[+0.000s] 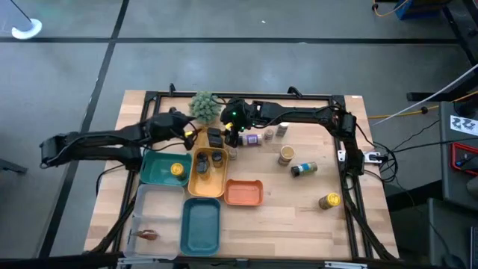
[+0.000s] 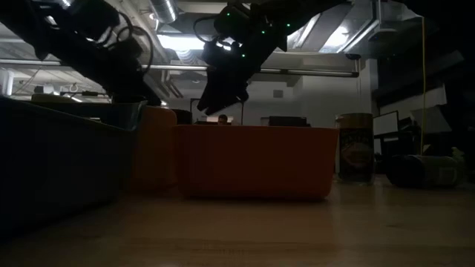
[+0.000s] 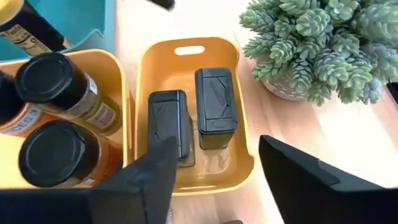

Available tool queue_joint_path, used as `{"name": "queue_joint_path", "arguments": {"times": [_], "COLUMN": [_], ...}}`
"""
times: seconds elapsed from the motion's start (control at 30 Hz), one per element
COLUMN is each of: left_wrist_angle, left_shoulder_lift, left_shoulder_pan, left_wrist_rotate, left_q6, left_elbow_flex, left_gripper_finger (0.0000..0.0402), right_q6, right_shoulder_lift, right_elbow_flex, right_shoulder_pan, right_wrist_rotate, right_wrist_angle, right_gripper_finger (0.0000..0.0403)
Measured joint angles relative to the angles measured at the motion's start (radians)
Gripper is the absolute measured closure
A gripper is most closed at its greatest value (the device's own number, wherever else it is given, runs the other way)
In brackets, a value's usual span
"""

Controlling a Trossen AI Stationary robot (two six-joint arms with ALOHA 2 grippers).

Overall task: Sort spices by type
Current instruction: Put the brown seasoning bottle into the orange bin

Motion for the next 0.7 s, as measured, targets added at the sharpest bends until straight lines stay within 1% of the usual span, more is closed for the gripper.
{"name": "queue_joint_path", "arguments": {"times": [0.1, 0.2, 0.3, 0.4, 0.47, 0.57, 0.7], "left_wrist_angle": [-0.047, -0.091, -0.13, -0.163, -0.174, -0.175, -0.18], "left_shoulder_lift": [-0.066, -0.127, -0.175, -0.209, -0.223, -0.229, -0.226], "left_shoulder_pan": [0.0, 0.0, 0.0, 0.0, 0.0, 0.0, 0.0], "left_wrist_rotate": [0.0, 0.0, 0.0, 0.0, 0.0, 0.0, 0.0], "left_q6": [0.0, 0.0, -0.004, -0.004, -0.004, -0.005, -0.009], "left_elbow_flex": [0.0, 0.0, 0.0, 0.0, 0.0, 0.0, 0.0], "left_gripper_finger": [0.0139, 0.0139, 0.0139, 0.0139, 0.0139, 0.0139, 0.0139], "right_q6": [0.021, 0.023, 0.024, 0.02, 0.015, 0.013, 0.012], "right_shoulder_lift": [-0.001, -0.011, -0.026, -0.026, -0.026, -0.024, -0.02], "right_elbow_flex": [0.0, 0.0, 0.0, 0.0, 0.0, 0.0, 0.0], "right_shoulder_pan": [0.007, 0.019, 0.042, 0.073, 0.094, 0.123, 0.148], "right_wrist_rotate": [-0.012, -0.054, -0.092, -0.096, -0.096, -0.073, 0.014], "right_wrist_angle": [-0.002, -0.034, -0.114, -0.208, -0.241, -0.246, -0.231], "right_gripper_finger": [0.0147, 0.0134, 0.013, 0.0133, 0.0134, 0.0133, 0.0134]}}
